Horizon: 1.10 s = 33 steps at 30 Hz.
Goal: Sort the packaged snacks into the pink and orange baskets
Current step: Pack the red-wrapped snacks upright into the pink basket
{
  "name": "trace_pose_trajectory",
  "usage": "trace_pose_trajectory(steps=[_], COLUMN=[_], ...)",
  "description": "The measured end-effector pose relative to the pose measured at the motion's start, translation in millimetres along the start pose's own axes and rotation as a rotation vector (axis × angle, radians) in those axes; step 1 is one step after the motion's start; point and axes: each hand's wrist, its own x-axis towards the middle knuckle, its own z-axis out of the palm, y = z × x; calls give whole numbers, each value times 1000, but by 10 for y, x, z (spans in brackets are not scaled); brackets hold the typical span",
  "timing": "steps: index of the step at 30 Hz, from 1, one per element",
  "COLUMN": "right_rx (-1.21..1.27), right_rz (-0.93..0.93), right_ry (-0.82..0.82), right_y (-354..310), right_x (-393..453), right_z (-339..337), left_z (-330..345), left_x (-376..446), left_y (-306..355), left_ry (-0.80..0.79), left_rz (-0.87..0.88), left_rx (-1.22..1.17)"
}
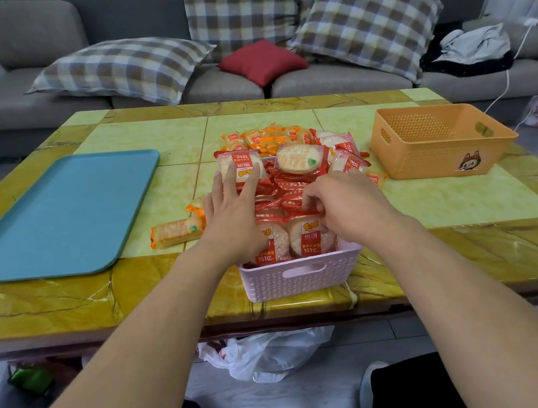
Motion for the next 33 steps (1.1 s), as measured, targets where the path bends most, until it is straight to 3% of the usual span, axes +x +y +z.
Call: trace_pose_trajectory(steps=[8, 11, 14, 17, 21, 33], right_rx=[62, 211, 274, 392, 411, 483], right_rz=[24, 99, 197, 243, 247, 191], right_ry=[5, 173, 320, 187, 68, 208], right_y=[57, 88, 106, 104, 108, 82], right_x=[3, 78, 228, 382, 544, 674], right_z=[-28, -56, 40, 171, 274, 309], left_z=[-32, -20, 25, 78, 100, 66], left_x=[-8, 13, 108, 215, 273, 394], left_y=[-16, -30, -84, -146, -152, -208], left_ry=[-5, 78, 218, 180, 188, 364], left_rz=[17, -10, -199, -347, -300, -244], left_rx=[-88, -263, -487, -761, -888, -897])
